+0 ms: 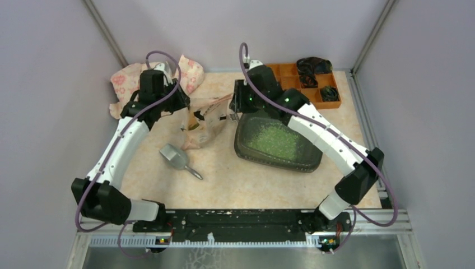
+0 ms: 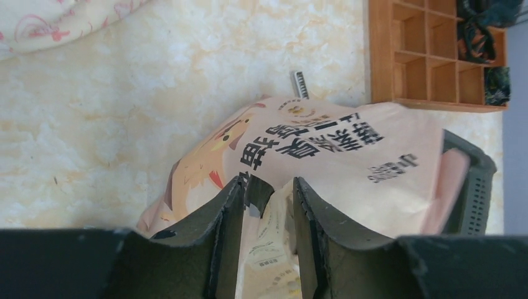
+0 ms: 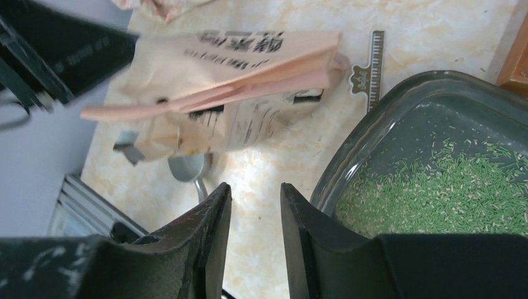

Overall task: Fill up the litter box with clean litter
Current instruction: Open the cat litter bag at the center of the board, then pick up the spatula from the center of the board.

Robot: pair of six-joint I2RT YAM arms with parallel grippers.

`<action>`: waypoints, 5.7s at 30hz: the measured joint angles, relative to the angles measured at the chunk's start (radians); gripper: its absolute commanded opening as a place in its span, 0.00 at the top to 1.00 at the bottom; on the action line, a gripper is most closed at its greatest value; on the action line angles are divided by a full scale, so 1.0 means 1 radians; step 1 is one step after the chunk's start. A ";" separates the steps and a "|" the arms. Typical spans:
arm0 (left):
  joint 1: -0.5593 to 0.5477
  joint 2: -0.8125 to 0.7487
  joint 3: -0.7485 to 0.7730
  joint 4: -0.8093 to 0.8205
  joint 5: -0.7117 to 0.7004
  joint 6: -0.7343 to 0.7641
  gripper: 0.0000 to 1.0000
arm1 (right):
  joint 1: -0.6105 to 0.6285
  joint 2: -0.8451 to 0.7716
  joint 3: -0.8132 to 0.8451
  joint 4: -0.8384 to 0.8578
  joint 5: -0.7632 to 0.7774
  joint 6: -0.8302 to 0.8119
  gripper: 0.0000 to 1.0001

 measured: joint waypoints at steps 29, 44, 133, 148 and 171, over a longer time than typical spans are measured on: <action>0.134 -0.310 0.095 -0.380 -0.289 -0.164 0.01 | 0.420 0.263 -0.122 0.205 -0.040 -0.348 0.52; 0.191 -0.332 0.150 -0.475 -0.281 -0.189 0.01 | 0.434 0.625 0.259 0.140 0.149 -0.142 0.52; -0.101 -0.183 0.325 -0.439 0.208 -0.011 0.06 | 0.196 0.319 0.472 -0.005 0.694 0.034 1.00; -0.491 -0.077 0.255 -0.375 -0.439 -0.010 0.13 | 0.155 0.362 0.524 -0.072 0.697 0.085 1.00; -0.597 -0.123 0.044 -0.095 -0.665 -0.060 0.14 | 0.154 0.330 0.390 -0.030 0.636 0.156 1.00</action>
